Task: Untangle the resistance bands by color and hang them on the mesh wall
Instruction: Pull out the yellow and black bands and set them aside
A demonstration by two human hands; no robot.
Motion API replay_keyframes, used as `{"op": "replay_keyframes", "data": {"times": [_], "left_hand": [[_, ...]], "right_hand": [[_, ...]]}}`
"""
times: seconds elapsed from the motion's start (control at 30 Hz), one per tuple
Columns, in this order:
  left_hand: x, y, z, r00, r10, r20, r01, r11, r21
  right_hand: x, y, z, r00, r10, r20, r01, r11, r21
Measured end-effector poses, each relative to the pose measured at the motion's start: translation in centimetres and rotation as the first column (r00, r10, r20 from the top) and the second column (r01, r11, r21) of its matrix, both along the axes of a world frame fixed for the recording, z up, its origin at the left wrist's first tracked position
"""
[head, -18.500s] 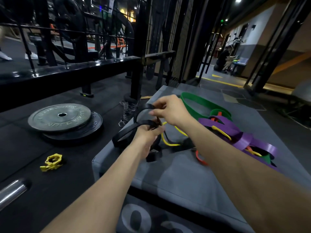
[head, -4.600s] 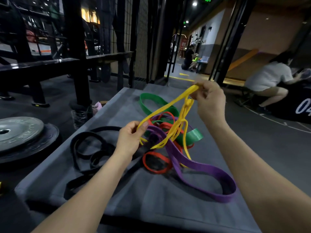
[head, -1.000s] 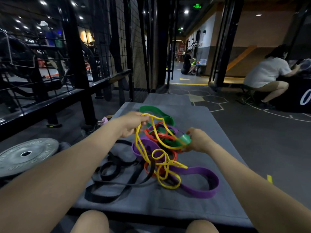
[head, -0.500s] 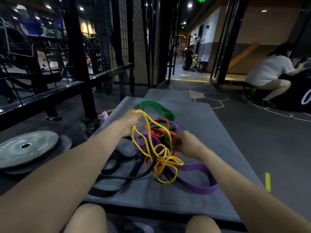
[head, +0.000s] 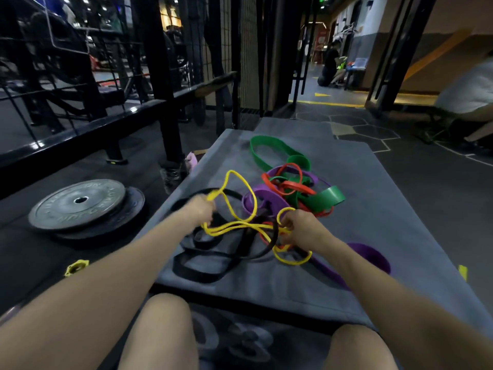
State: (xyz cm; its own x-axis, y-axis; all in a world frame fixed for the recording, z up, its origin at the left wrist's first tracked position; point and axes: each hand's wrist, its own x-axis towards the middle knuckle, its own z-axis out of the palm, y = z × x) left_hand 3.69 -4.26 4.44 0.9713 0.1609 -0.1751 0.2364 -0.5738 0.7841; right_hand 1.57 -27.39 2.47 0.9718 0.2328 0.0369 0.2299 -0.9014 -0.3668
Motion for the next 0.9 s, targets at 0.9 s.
{"op": "replay_keyframes", "data": {"times": [0.9], "left_hand": [[-1.8,0.0,-3.7,0.926,0.25,0.282,-0.025,0.786,-0.618]], "right_hand": [[0.4,5.7,-2.6,0.981,0.123,0.151,-0.085,0.969,-0.233]]}}
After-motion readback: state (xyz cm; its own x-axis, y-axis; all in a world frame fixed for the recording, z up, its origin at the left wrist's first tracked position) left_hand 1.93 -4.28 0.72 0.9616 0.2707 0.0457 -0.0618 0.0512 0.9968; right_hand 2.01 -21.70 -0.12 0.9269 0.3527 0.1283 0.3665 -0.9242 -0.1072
